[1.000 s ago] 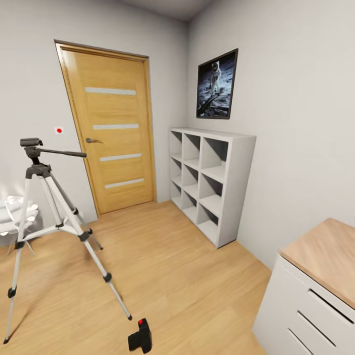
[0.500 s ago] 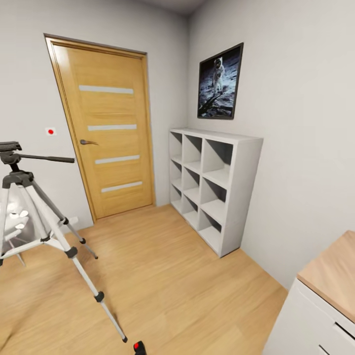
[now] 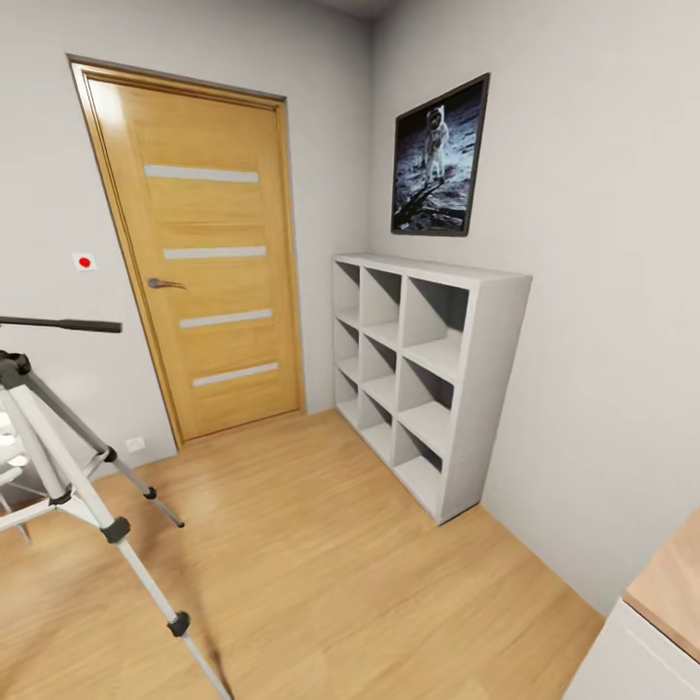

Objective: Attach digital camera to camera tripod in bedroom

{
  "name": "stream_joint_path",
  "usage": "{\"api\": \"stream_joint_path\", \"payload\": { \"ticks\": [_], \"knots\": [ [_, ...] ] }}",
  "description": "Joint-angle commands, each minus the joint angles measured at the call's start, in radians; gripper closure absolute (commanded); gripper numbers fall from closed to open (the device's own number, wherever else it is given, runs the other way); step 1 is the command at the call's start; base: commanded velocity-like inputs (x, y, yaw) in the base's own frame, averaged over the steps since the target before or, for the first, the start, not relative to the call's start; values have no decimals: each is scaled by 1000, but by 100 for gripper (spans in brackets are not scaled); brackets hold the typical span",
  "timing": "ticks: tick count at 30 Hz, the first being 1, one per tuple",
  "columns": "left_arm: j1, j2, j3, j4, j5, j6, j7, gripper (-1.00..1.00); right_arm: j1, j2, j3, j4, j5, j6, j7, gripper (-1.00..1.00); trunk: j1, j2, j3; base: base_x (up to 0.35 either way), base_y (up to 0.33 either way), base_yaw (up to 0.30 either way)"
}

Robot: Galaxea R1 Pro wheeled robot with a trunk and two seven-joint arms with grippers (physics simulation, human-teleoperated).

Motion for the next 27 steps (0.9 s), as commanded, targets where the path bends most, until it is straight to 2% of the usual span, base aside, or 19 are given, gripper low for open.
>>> {"api": "stream_joint_path", "payload": {
  "ticks": [1,7,21,27],
  "knots": [
    [0,0,1,-1,1,-2,0,-100,0,0,-1,2,-1,-5,0,-100,0,0,-1,160,0,0],
    [0,0,1,-1,1,-2,0,-100,0,0,-1,2,-1,-6,0,-100,0,0,-1,56,0,75],
    [0,0,1,-2,2,-2,2,-100,0,0,-1,2,-1,-7,0,-100,0,0,-1,4,-2,251],
    [0,1,1,-2,17,-2,3,-100,0,0,0,2,-1,-6,0,-100,0,0,-1,10,-147,137]
  ]
}}
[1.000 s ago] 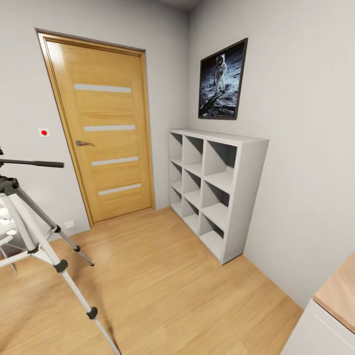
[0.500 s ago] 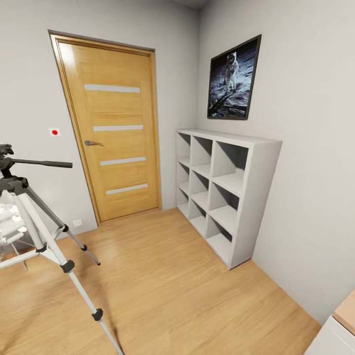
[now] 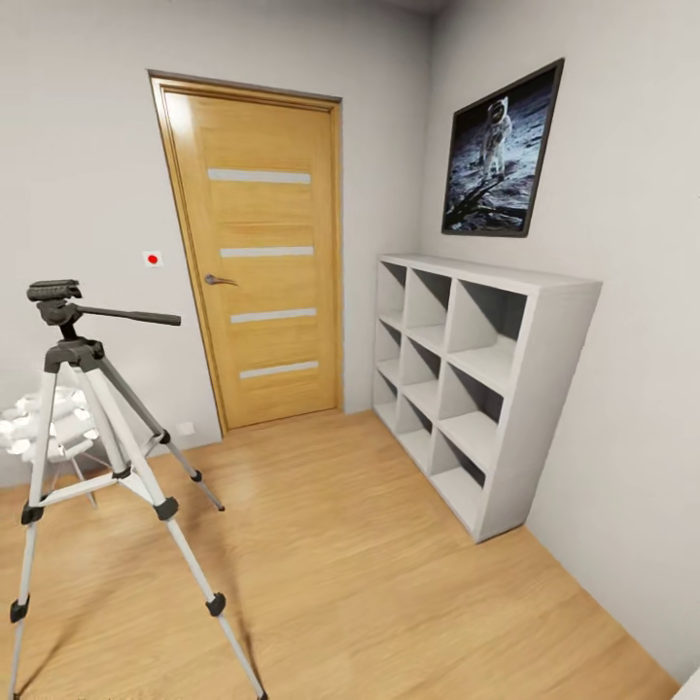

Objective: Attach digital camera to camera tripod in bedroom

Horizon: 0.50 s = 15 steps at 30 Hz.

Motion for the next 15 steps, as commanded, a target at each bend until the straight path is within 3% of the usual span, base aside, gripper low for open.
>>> {"api": "stream_joint_path", "payload": {
  "ticks": [1,15],
  "knots": [
    [0,0,0,-1,16,-2,0,-100,0,1,0,2,-1,-5,0,-100,0,0,-1,82,-254,23],
    [0,0,-1,-1,24,-2,-1,-100,0,3,0,2,-1,-5,0,-100,0,0,-1,121,-268,6]
  ]
}}
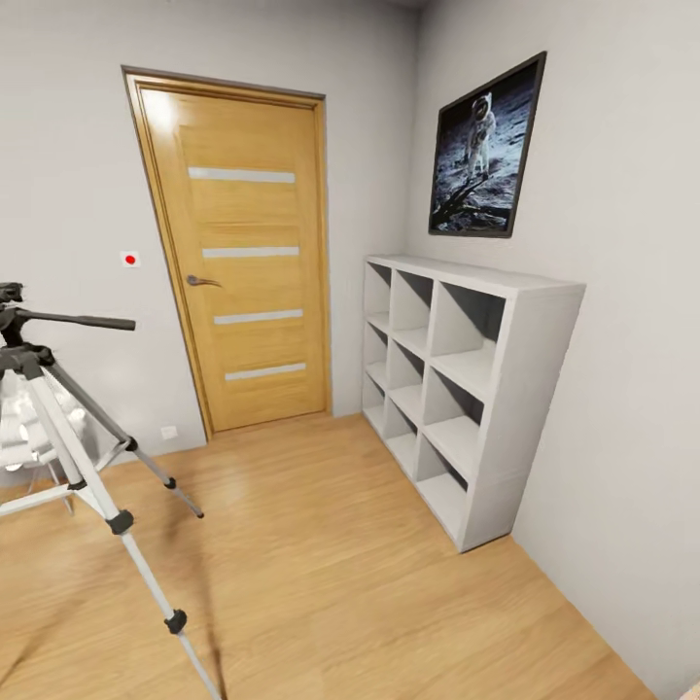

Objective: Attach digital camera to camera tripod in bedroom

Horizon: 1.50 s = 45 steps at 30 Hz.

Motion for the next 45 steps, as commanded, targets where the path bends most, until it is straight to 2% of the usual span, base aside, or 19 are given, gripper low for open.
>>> {"api": "stream_joint_path", "payload": {
  "ticks": [1,13,40,45],
  "knots": [
    [0,0,1,-1,5,-2,0,-100,0,0,-1,2,-1,-5,0,-100,0,0,-1,141,-272,0],
    [0,1,1,-1,7,-2,0,-100,0,1,-1,2,0,-7,-2,-100,0,0,-1,95,-162,27],
    [0,0,2,-1,7,-3,0,-100,0,-1,-1,2,0,-8,-2,-100,0,0,-1,3,-4,255],
    [0,1,0,-1,7,-2,-1,-100,0,-1,-1,2,0,-8,-2,-100,0,0,-1,87,0,99]
  ]
}}
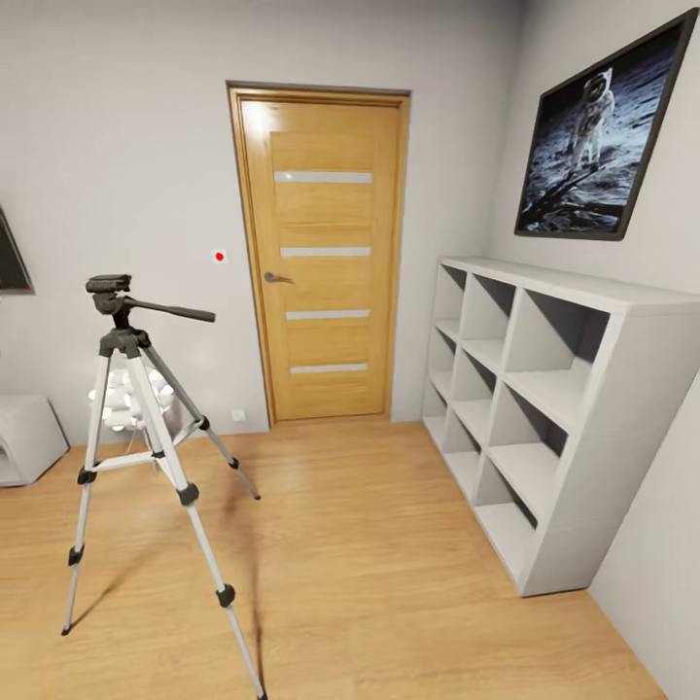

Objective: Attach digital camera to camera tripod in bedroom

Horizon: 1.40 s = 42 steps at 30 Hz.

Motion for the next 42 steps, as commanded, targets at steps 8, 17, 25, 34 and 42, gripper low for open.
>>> {"api": "stream_joint_path", "payload": {
  "ticks": [8,17,25,34,42],
  "knots": [
    [0,0,1,-1,5,-2,0,-100,0,0,-1,2,-2,-5,0,-100,0,0,-1,185,0,16],
    [1,0,1,-1,5,-2,1,-100,0,1,-1,2,-2,-4,-1,-100,0,0,-1,39,0,5],
    [1,-1,1,-1,5,-2,0,-100,0,1,-1,2,-1,-5,0,-100,0,0,-1,4,0,165],
    [0,-1,2,-1,5,-3,1,-100,0,0,-1,2,-1,-5,0,-100,0,0,-1,1,0,86],
    [0,-1,1,-1,5,-3,0,-100,0,0,-1,2,-1,-5,0,-100,0,0,-1,75,-45,6]
  ]
}}
